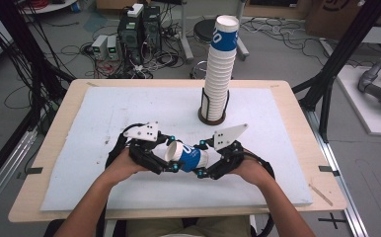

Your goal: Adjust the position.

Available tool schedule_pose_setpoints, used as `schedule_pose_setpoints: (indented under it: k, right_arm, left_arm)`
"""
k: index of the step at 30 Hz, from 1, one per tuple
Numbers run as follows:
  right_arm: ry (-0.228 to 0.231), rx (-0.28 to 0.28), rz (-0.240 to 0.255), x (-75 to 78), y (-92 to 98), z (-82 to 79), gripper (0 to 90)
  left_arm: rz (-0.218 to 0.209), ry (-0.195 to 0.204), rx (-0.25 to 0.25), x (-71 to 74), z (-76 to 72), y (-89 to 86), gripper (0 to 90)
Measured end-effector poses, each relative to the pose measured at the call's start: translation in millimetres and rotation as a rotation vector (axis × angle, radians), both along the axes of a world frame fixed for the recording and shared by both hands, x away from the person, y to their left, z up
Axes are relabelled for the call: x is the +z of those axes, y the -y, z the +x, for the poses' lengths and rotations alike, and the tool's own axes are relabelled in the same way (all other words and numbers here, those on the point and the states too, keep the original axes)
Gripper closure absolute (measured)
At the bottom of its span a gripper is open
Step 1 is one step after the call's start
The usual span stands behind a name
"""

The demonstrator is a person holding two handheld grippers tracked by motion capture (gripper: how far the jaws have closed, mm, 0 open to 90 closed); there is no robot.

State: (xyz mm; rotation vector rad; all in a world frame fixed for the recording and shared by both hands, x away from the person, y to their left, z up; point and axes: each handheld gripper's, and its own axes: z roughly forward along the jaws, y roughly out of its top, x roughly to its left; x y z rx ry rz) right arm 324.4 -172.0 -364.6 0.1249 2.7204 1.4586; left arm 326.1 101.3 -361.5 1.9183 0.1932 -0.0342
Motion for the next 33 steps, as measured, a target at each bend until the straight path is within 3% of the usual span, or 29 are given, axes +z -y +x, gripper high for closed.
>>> schedule_pose_setpoints:
  k: [3,6,12,15,16,19,20,21,22,25,33]
  right_arm:
    - [-0.020,-0.007,0.010,0.0,0.5,0.9,23.7]
    - [-0.034,-0.038,0.059,1.7,2.1,1.5,17.3]
    - [-0.047,-0.070,0.128,7.3,9.7,2.4,16.5]
    - [-0.034,-0.089,0.161,8.4,14.3,3.0,13.4]
    - [-0.016,-0.112,0.198,8.1,18.5,4.0,13.4]
    - [-0.015,-0.143,0.225,7.2,22.4,3.8,13.4]
    - [-0.018,-0.172,0.262,4.6,26.9,4.7,13.2]
    - [-0.018,-0.172,0.262,4.6,26.9,4.7,13.2]
    - [-0.031,-0.184,0.298,1.5,29.8,5.4,13.0]
    - [-0.035,-0.184,0.325,-1.6,29.3,4.7,12.9]
    - [-0.062,-0.143,0.345,-7.0,20.0,3.3,12.8]
  left_arm:
    - [-0.002,0.008,-0.003,-0.1,0.2,0.3,28.1]
    - [0.001,0.003,0.002,-0.4,0.6,0.4,27.9]
    - [-0.025,0.005,0.034,-1.7,3.1,-4.5,27.8]
    - [-0.060,0.011,0.069,-1.6,4.7,-8.6,27.8]
    - [-0.087,0.010,0.083,-1.7,6.0,-11.0,27.7]
    - [-0.152,0.006,0.105,-2.8,8.3,-17.3,27.7]
    - [-0.195,0.008,0.113,-3.6,8.7,-19.9,27.7]
    - [-0.195,0.008,0.113,-3.6,8.7,-19.9,27.7]
    - [-0.243,0.007,0.117,-4.3,8.9,-22.2,27.7]
    - [-0.276,0.009,0.113,-5.0,8.6,-22.7,27.7]
    - [-0.297,0.012,0.065,-7.7,4.5,-12.9,27.7]
